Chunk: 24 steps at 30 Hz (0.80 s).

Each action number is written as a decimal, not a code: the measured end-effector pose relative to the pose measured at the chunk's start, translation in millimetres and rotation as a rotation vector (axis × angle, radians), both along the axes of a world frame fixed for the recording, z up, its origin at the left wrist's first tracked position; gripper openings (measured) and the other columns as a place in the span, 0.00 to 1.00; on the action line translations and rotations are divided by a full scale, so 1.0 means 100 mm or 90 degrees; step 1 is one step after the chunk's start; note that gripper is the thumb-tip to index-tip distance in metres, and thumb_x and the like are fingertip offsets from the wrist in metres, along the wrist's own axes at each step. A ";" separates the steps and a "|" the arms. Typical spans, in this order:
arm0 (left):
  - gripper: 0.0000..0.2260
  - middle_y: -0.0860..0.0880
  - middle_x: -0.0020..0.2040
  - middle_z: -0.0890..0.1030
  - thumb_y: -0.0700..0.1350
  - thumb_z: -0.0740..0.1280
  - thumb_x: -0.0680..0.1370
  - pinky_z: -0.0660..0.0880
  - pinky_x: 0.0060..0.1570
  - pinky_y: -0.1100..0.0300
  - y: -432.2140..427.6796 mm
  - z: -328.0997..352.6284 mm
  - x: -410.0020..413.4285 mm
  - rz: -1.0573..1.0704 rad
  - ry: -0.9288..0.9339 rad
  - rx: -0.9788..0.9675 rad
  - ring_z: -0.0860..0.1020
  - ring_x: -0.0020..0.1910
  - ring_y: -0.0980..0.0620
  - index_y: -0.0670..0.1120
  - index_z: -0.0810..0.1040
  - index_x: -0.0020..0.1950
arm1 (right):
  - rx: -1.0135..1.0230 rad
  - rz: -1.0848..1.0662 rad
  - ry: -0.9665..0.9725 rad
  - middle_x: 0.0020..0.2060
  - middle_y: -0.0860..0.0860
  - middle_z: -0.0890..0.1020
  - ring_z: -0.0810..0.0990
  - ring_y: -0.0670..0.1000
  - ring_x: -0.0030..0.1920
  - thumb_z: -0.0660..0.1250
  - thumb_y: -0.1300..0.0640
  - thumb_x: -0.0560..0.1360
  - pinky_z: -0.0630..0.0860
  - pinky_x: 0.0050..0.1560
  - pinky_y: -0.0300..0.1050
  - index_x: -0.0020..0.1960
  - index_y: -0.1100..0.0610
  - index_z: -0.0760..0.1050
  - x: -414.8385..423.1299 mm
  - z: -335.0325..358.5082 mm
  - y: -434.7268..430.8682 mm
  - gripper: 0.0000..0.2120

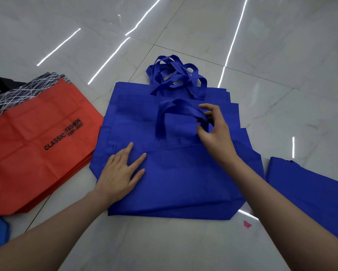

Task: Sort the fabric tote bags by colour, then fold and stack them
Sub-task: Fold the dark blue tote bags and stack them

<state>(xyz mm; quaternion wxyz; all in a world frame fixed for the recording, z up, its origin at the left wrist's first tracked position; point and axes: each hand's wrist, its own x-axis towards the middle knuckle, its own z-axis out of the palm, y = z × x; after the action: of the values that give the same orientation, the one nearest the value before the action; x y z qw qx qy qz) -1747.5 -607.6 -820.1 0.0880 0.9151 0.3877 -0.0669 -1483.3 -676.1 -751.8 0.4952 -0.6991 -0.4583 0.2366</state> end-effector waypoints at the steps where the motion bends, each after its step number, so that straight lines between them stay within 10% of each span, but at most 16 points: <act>1: 0.29 0.38 0.69 0.69 0.62 0.40 0.79 0.71 0.59 0.45 -0.01 0.02 0.00 -0.005 0.015 0.000 0.73 0.63 0.39 0.52 0.70 0.70 | 0.003 0.022 -0.045 0.49 0.41 0.75 0.74 0.41 0.47 0.64 0.68 0.73 0.71 0.48 0.31 0.64 0.52 0.68 -0.01 0.02 -0.08 0.22; 11: 0.26 0.40 0.75 0.59 0.62 0.46 0.79 0.56 0.69 0.45 -0.16 0.10 0.14 0.046 0.075 0.002 0.55 0.73 0.35 0.56 0.56 0.76 | -0.098 0.208 -0.540 0.45 0.54 0.76 0.69 0.53 0.45 0.56 0.68 0.66 0.68 0.59 0.48 0.60 0.56 0.68 -0.23 -0.55 -0.99 0.23; 18: 0.24 0.39 0.70 0.65 0.59 0.54 0.79 0.67 0.57 0.47 -0.24 0.12 0.13 0.045 0.110 0.068 0.68 0.60 0.37 0.54 0.60 0.75 | -0.256 0.153 -0.681 0.60 0.57 0.78 0.69 0.59 0.65 0.51 0.60 0.67 0.62 0.69 0.53 0.66 0.60 0.74 -0.50 -0.74 -1.24 0.29; 24: 0.14 0.40 0.45 0.77 0.50 0.60 0.78 0.68 0.37 0.50 -0.23 0.30 -0.01 0.137 -0.068 0.139 0.74 0.36 0.40 0.42 0.79 0.42 | -0.290 0.200 -0.601 0.66 0.53 0.75 0.64 0.55 0.70 0.51 0.57 0.68 0.72 0.61 0.47 0.68 0.54 0.72 -0.58 -0.73 -1.25 0.29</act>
<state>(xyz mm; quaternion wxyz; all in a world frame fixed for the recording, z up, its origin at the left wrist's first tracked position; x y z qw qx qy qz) -1748.1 -630.8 -789.8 0.0150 0.8746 0.4835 0.0340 -1541.0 -801.5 -825.1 0.0306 -0.7421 -0.6668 0.0610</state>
